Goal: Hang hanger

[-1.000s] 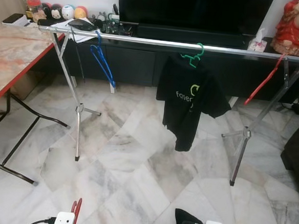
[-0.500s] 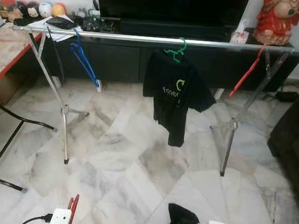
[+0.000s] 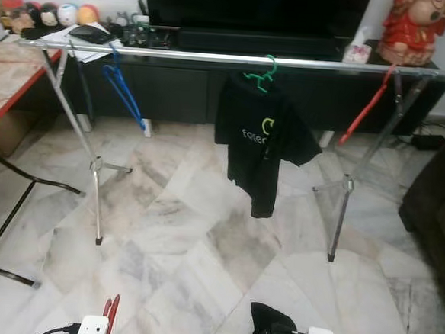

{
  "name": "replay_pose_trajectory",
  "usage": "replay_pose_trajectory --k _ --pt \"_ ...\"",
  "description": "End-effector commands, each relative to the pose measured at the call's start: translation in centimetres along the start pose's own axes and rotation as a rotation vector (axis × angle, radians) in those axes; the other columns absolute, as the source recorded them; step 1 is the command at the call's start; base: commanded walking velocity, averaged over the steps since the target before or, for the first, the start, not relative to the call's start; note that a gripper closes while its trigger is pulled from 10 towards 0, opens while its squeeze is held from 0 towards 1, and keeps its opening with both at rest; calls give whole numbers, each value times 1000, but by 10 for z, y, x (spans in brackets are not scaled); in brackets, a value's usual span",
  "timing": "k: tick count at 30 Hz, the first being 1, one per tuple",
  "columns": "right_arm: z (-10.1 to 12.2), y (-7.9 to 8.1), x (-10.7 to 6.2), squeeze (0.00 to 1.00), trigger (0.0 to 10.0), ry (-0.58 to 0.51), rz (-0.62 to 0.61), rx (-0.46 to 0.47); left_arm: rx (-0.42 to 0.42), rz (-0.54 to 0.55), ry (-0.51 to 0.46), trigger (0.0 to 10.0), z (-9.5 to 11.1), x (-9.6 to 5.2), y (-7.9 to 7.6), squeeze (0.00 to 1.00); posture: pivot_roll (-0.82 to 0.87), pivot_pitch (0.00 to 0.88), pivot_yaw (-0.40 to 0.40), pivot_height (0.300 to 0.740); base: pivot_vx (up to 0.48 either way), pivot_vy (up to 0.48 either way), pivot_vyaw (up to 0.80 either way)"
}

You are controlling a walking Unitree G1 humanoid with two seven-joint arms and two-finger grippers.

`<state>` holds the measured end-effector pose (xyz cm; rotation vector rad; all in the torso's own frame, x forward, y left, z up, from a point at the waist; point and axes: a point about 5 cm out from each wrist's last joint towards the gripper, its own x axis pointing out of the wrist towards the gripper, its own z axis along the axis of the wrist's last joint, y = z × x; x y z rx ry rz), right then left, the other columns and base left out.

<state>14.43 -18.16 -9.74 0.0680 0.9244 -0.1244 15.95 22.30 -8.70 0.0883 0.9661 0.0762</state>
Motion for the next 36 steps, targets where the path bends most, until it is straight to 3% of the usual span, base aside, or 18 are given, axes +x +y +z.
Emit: replay_pose_trajectory --k 1,14,21,26,36 --pt "0 0 0 0 10000 -9 -5 17 5 -1 28 10000 -9 -2 -2 0 -39 65 3 740 -244 0 0" --pt "-1 -1 -1 0 10000 -17 -8 26 1 3 34 10000 -11 -3 4 0 -42 65 3 740 -297 0 0" --pt "-1 -1 -1 0 10000 -15 -7 33 1 -1 35 10000 -12 -2 -1 0 -43 60 7 740 -365 0 -245" --pt "-2 -1 -1 0 10000 -18 -9 33 7 -11 19 10000 0 2 -13 0 -43 51 10 740 -365 0 -465" --pt "2 -1 -2 0 10000 -68 -12 62 8 -18 -29 10000 16 5 -16 0 -47 44 12 740 -362 0 0"
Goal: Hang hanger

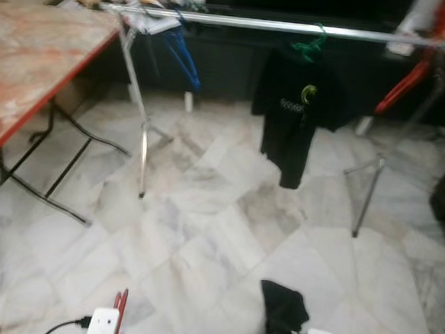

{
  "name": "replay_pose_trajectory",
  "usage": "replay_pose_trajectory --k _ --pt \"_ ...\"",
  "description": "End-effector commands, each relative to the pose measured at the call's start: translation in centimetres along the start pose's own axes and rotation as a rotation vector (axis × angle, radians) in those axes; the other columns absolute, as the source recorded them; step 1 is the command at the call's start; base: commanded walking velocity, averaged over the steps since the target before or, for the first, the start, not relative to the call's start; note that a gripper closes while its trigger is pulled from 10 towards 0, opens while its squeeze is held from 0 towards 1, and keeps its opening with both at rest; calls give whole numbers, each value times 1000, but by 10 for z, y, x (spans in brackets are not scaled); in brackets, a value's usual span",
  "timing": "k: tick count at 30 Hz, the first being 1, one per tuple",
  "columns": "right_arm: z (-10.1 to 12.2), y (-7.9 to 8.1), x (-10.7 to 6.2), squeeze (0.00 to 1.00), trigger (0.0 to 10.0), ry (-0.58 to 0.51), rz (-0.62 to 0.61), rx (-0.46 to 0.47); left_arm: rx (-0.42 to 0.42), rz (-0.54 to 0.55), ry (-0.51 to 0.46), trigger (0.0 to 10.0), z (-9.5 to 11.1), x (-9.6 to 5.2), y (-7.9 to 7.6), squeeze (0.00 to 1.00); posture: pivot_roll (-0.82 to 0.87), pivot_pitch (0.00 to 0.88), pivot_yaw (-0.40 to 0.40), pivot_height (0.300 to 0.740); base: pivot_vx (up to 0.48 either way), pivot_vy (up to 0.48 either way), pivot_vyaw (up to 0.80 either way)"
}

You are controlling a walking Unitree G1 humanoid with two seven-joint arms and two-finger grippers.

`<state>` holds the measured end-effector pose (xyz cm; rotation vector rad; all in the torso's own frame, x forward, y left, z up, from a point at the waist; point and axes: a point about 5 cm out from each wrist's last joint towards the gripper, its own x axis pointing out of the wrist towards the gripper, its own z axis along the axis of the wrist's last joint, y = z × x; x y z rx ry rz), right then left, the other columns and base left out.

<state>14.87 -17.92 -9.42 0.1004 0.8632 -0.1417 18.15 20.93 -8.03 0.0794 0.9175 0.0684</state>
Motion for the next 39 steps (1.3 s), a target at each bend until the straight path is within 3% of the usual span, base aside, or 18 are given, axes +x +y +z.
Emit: replay_pose_trajectory --k 1,6,7,8,9,10,11,18,24,31,37,39 --pt "-1 -4 -2 0 10000 -22 -15 26 16 -9 12 10000 -5 -1 -2 0 -47 44 12 740 -341 0 0" --pt "3 -4 -2 0 10000 -66 -12 29 26 -17 -31 10000 8 1 -2 0 -52 47 15 740 -333 0 0" --pt "21 -3 3 0 10000 -117 -6 30 37 -23 -60 10000 17 3 -2 0 -54 47 16 740 0 0 0" --pt "21 -3 3 0 10000 -117 -6 30 37 -23 -60 10000 17 3 -2 0 -54 47 16 740 0 0 0" --pt "57 -4 13 0 10000 -182 -2 27 46 -26 -76 10000 22 3 -2 0 -56 47 16 740 0 0 0" --pt "116 -5 22 0 10000 -293 8 31 68 -46 -127 10000 40 6 -3 0 -53 47 17 740 0 0 0" --pt "130 -5 22 0 10000 -322 11 33 77 -55 -146 10000 47 6 -4 0 -53 47 17 740 0 0 0" --pt "153 -1 22 0 10000 -394 34 34 217 -187 -221 10000 77 7 -18 0 -40 46 21 740 0 0 0" --pt "159 5 22 0 10000 -397 52 41 183 -186 -233 10000 76 7 -21 0 -44 51 20 740 0 0 0" --pt "164 8 22 0 10000 -402 74 23 191 -276 -280 10000 85 4 -29 0 -44 59 21 740 0 0 0" --pt "184 13 22 0 10000 -408 58 -132 348 -534 -291 10000 103 -2 -47 0 -47 56 24 740 0 0 0" --pt "196 20 22 0 10000 -407 58 -290 454 -656 -263 10000 109 -6 -51 0 -45 55 22 740 0 0 0"
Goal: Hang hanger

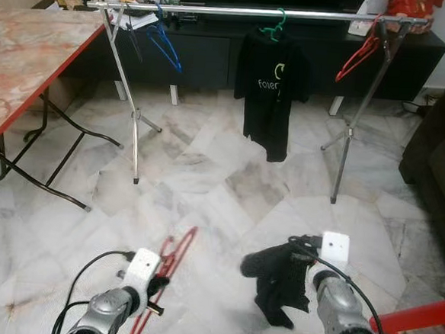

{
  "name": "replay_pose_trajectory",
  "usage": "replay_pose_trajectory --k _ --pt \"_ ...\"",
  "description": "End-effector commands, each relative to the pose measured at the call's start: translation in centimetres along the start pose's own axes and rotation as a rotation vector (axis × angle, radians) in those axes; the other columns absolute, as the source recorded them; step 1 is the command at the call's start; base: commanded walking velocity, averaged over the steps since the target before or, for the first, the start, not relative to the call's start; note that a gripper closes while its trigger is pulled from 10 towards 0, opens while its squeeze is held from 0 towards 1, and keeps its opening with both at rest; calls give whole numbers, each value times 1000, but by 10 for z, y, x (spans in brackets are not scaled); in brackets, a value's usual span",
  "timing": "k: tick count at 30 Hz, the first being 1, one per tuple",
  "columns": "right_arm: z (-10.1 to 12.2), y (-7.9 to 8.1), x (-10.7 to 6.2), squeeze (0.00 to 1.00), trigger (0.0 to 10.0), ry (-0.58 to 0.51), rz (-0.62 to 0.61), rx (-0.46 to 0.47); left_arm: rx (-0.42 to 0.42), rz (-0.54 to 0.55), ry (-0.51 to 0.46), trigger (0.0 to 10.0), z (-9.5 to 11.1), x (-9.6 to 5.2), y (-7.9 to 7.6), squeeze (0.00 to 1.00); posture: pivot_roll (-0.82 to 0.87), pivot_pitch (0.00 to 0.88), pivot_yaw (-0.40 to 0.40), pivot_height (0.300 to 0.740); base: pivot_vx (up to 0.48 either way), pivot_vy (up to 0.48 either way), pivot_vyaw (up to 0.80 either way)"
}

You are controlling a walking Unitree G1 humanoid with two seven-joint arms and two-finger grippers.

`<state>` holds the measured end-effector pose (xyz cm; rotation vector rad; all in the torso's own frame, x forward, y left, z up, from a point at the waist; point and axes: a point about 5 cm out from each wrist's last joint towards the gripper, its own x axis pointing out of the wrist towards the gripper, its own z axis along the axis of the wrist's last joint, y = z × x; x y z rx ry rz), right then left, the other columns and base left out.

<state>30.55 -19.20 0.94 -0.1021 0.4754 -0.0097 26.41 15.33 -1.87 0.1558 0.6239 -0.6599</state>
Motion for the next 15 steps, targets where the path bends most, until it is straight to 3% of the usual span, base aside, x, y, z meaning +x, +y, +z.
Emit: replay_pose_trajectory --k 1,4,5,8,12,15 --pt "16 4 5 0 10000 -16 24 -144 85 -122 51 10000 7 -2 1 0 -44 55 21 740 0 0 0" --pt "29 8 9 0 10000 -43 47 -171 122 -179 108 10000 9 -4 4 0 -35 53 20 740 0 0 0" --pt "39 11 12 0 10000 -56 49 -169 175 -233 137 10000 11 -6 5 0 -36 52 21 740 0 0 0" --pt "48 14 14 0 10000 -70 55 -184 203 -269 150 10000 14 -7 5 0 -38 52 21 740 0 0 0" --pt "74 24 18 0 10000 -126 87 -228 225 -411 155 10000 30 -10 1 0 -36 39 25 740 0 0 0" --pt "79 27 19 0 10000 -129 94 -228 255 -502 175 10000 35 -13 -4 0 -36 36 24 740 0 0 0"
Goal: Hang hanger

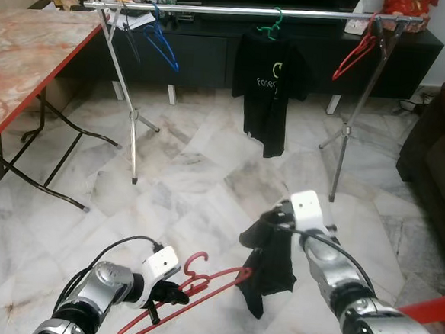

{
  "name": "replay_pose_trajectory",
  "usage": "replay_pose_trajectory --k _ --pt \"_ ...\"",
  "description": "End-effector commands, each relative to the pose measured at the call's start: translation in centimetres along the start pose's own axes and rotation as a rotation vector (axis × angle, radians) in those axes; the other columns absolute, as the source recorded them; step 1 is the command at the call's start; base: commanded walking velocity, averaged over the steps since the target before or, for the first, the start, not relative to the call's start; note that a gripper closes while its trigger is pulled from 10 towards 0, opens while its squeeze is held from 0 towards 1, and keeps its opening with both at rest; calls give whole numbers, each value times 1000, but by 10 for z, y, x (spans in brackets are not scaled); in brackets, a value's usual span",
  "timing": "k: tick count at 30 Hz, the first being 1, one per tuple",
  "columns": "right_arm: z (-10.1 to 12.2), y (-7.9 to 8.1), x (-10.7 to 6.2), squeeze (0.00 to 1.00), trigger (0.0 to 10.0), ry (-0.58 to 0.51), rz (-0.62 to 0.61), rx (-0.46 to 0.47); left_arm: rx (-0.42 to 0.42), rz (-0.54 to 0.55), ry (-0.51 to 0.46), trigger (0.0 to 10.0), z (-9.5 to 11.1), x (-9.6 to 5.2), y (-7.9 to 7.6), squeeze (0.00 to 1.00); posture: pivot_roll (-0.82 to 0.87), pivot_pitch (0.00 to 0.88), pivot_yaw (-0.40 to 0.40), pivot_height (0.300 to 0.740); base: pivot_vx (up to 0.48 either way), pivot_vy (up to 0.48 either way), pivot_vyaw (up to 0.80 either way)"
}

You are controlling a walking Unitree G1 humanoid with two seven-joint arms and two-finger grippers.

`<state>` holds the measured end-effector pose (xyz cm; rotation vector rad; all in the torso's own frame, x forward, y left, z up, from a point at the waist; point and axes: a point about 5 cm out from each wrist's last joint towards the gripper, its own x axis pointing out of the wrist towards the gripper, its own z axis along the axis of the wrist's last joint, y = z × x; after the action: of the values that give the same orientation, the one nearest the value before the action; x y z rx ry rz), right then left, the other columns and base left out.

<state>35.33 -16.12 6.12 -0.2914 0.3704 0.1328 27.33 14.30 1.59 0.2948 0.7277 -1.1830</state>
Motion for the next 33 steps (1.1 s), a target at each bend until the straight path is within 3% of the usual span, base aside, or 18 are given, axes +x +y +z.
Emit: replay_pose_trajectory --k 1,4,8,14,20,25,33 --pt "9 1 2 0 10000 -20 4 -14 7 -40 24 10000 -1 -3 -1 0 -36 36 24 740 0 0 0" --pt "20 8 5 0 10000 -22 59 81 34 -132 7 10000 12 -4 -4 0 -29 25 28 740 0 0 0" --pt "27 16 6 0 10000 -36 122 49 30 -128 -14 10000 19 -4 -3 0 -33 15 29 740 0 0 0" --pt "29 25 7 0 10000 -33 182 37 -6 -45 -109 10000 32 -1 3 0 -33 8 29 740 0 0 0" --pt "19 27 5 0 10000 -4 196 81 -71 156 -254 10000 44 3 14 0 -32 18 27 740 0 0 0" --pt "12 25 3 0 10000 10 189 84 -78 183 -263 10000 44 2 15 0 -28 26 28 740 0 0 0" --pt "5 9 2 0 10000 26 113 88 -54 186 -187 10000 27 -5 13 0 -25 31 32 740 0 0 0"
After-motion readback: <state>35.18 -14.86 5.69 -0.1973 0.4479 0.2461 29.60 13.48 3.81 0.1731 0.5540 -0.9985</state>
